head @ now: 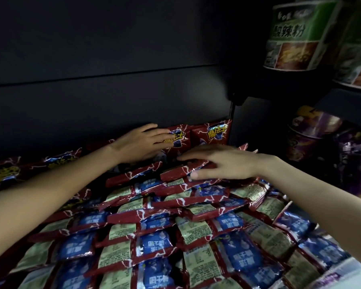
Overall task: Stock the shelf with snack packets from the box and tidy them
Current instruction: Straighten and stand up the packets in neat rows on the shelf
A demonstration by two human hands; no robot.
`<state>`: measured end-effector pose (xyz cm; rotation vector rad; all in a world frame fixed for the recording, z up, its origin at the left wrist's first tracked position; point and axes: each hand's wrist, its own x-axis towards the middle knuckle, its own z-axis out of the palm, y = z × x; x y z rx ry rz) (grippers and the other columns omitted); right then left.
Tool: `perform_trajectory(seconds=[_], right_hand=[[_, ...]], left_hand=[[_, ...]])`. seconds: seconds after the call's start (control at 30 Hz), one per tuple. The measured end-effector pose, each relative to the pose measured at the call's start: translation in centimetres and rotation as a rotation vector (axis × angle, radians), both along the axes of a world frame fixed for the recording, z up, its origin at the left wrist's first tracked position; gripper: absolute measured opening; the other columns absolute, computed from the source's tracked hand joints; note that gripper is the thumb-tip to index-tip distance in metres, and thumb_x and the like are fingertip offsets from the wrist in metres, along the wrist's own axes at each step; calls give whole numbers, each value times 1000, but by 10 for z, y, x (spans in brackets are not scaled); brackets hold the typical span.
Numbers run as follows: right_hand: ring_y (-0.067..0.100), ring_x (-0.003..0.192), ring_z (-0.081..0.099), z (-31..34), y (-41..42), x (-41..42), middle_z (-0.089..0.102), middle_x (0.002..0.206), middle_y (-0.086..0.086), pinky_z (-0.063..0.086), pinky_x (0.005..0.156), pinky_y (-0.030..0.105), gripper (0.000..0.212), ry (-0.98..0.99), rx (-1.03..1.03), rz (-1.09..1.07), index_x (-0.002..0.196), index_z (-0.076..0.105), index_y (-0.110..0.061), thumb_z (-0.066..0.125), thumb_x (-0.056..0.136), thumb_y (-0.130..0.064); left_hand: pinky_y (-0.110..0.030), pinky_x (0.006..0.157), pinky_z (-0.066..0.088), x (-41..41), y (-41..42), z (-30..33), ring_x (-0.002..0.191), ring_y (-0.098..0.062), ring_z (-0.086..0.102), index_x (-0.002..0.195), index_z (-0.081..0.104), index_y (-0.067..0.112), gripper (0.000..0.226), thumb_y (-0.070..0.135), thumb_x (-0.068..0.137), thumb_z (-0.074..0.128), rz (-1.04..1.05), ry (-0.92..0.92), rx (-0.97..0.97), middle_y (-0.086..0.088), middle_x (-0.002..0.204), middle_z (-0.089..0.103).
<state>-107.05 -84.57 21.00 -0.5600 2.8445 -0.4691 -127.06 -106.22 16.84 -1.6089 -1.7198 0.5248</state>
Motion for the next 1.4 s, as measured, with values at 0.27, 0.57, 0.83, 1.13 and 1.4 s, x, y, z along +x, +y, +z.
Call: perform_trajectory(seconds=[0.27,0.57,0.83,1.13,1.4], right_hand=[[11,134,36,-9,69,2,36,148,-12,29,112,30,72,121,114,-230,141,33,-45,35,77,-78],[12,132,40,-24,89,3,37,148,-12,30,112,30,65,16,158,-256,140,29,-52,19,79,-74],[8,119,50,-13,88,9,51,134,-10,42,100,28,48,359,60,-48,131,52,-29,55,87,-50],[15,95,62,-11,89,-24,64,102,-8,46,83,32,22,292,-21,-180,109,62,-23,59,91,-36],[24,108,58,-13,81,-33,54,131,4,44,89,32,44,407,259,-179,138,35,-29,49,97,-31]], left_hand=[[-39,116,3,17,61,17,142,-19,20,145,33,22,54,39,95,43,38,-151,-44,0,154,25],[-38,112,-15,8,106,3,139,-14,-9,149,19,22,54,42,99,26,108,-122,-177,4,156,8],[-25,92,41,59,74,36,103,-12,57,108,64,19,48,52,92,33,-49,-691,161,5,109,63],[-26,76,43,97,45,27,94,-10,55,120,49,23,47,50,84,62,421,-953,3,9,114,57],[-29,72,48,87,49,17,81,-15,63,141,37,19,46,35,98,45,434,-568,172,-2,114,65]])
